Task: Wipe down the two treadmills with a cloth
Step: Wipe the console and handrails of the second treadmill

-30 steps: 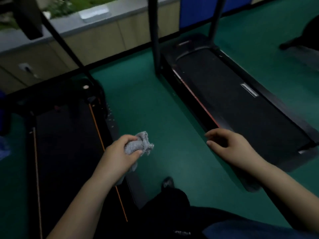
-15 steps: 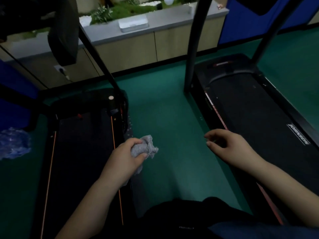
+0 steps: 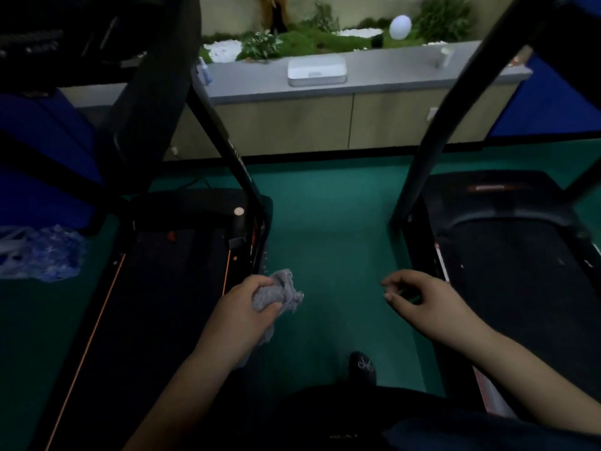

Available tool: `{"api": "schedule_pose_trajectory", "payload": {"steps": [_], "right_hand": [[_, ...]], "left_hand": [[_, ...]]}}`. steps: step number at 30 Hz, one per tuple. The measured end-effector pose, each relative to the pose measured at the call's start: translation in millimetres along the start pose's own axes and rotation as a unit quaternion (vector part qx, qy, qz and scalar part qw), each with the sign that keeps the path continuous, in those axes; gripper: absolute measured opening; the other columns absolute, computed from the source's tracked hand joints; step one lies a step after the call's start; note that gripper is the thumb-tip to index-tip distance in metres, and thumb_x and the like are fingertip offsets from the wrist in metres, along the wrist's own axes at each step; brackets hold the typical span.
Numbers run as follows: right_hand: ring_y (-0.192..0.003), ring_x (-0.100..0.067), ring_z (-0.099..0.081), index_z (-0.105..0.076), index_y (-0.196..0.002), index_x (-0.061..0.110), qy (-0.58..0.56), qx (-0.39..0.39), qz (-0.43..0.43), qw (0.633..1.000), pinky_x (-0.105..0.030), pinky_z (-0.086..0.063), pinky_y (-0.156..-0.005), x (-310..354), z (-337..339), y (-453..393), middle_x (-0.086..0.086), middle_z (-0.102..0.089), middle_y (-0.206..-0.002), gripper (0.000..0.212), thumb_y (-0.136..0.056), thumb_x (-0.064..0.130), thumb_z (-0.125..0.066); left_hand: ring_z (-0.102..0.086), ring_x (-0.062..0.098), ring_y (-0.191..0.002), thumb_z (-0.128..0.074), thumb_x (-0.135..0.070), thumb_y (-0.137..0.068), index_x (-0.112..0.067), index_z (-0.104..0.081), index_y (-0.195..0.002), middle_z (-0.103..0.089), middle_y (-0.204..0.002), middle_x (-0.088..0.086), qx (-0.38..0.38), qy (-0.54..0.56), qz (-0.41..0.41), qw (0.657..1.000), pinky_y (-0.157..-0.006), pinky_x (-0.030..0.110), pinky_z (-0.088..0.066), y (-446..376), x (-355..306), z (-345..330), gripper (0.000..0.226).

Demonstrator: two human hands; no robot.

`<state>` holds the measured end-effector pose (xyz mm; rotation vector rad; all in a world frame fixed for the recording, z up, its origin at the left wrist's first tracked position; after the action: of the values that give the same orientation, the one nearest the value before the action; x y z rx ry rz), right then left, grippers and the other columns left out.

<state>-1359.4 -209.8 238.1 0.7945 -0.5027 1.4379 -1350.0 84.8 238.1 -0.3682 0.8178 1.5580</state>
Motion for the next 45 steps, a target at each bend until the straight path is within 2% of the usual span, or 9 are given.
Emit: {"api": "schedule_pose_trajectory", "payload": {"steps": [5,9,14,16,22,24,30,40,45], "right_hand": [[-0.08,0.003,-0.061,-0.059,-0.088,0.045,0.005,0.032,0.071,0.997,-0.004,-0.043,-0.07,28.7,30.1,-99.9,0.016,-0.066,-0.086,0.026,-0.083,0.022,-0.07],[-0.081,0.002,-0.062,-0.058,-0.089,0.046,0.015,0.053,0.121,0.991,-0.005,-0.044,-0.072,55.4,35.7,-160.5,0.017,-0.066,-0.087,0.025,-0.083,0.024,-0.069],[-0.08,0.0,-0.062,-0.062,-0.093,0.039,0.002,0.08,0.131,0.988,-0.012,-0.047,-0.074,72.0,21.4,-207.8,0.016,-0.067,-0.089,0.019,-0.084,0.024,-0.068],[-0.08,-0.001,-0.062,-0.062,-0.093,0.038,0.006,0.086,0.13,0.988,-0.016,-0.049,-0.075,74.8,14.6,-221.6,0.016,-0.068,-0.087,0.018,-0.084,0.024,-0.069],[-0.082,0.003,-0.061,-0.062,-0.091,0.039,-0.002,0.081,0.118,0.99,-0.005,-0.043,-0.071,90.5,2.9,-260.8,0.016,-0.067,-0.086,0.02,-0.084,0.022,-0.068],[-0.082,0.003,-0.061,-0.064,-0.093,0.036,-0.005,0.07,0.115,0.991,-0.003,-0.042,-0.07,97.1,2.7,-272.4,0.016,-0.067,-0.086,0.018,-0.084,0.021,-0.068],[-0.082,0.0,-0.062,-0.062,-0.089,0.042,-0.022,0.02,0.086,0.996,-0.005,-0.043,-0.073,89.0,17.3,-294.0,0.015,-0.067,-0.086,0.022,-0.083,0.022,-0.07],[-0.078,-0.001,-0.062,-0.062,-0.089,0.041,-0.039,-0.067,-0.005,0.997,-0.007,-0.044,-0.072,19.5,97.8,-313.6,0.014,-0.066,-0.086,0.023,-0.082,0.02,-0.07],[-0.078,0.0,-0.061,-0.065,-0.092,0.036,-0.032,-0.108,-0.04,0.993,-0.003,-0.041,-0.069,-23.1,158.1,-332.4,0.013,-0.066,-0.086,0.019,-0.083,0.02,-0.07]], "left_hand": [[-0.057,0.0,-0.091,-0.067,-0.033,-0.087,-0.037,-0.056,-0.117,-0.06,-0.108,-0.013,-0.068,0.02,0.02,0.997,-0.074,0.023,-0.049,-59.1,-34.9,29.6,0.032],[-0.058,-0.001,-0.091,-0.066,-0.032,-0.086,-0.039,-0.056,-0.114,-0.06,-0.106,-0.015,-0.108,0.044,0.039,0.992,-0.078,0.029,-0.052,-85.1,-45.5,49.2,0.03],[-0.059,-0.001,-0.087,-0.066,-0.029,-0.083,-0.039,-0.058,-0.103,-0.062,-0.098,-0.015,-0.108,0.045,0.067,0.991,-0.079,0.03,-0.053,-108.8,-41.1,59.5,0.024],[-0.06,0.0,-0.088,-0.065,-0.03,-0.082,-0.037,-0.059,-0.107,-0.063,-0.1,-0.014,-0.094,0.043,0.076,0.992,-0.08,0.031,-0.053,-120.2,-35.0,62.8,0.026],[-0.058,-0.002,-0.091,-0.066,-0.032,-0.082,-0.04,-0.059,-0.108,-0.062,-0.103,-0.015,-0.083,0.029,0.067,0.994,-0.081,0.03,-0.052,-164.9,-24.2,87.5,0.028],[-0.059,-0.002,-0.092,-0.066,-0.033,-0.081,-0.042,-0.059,-0.109,-0.063,-0.104,-0.016,-0.086,0.032,0.061,0.994,-0.083,0.03,-0.052,-180.4,-23.9,97.1,0.03],[-0.06,0.005,-0.098,-0.066,-0.035,-0.082,-0.039,-0.059,-0.114,-0.064,-0.108,-0.015,-0.069,0.014,0.006,0.997,-0.087,0.032,-0.052,-233.1,-45.2,105.5,0.034],[-0.06,0.009,-0.097,-0.066,-0.037,-0.084,-0.043,-0.057,-0.113,-0.061,-0.108,-0.015,0.02,-0.022,-0.066,0.997,-0.085,0.035,-0.053,-325.2,-128.2,53.8,0.031],[-0.06,0.006,-0.09,-0.067,-0.033,-0.085,-0.039,-0.06,-0.113,-0.063,-0.102,-0.015,0.042,-0.021,-0.11,0.993,-0.076,0.022,-0.046,-381.6,-196.9,13.2,0.029]]}}
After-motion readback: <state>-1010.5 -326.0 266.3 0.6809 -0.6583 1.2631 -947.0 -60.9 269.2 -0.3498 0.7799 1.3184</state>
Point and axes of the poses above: each hand's wrist, its own y-axis away from the middle knuckle, its own z-axis out of the back of the hand, x = y × z, the point moved 6 cm from there along -y, towards the middle knuckle
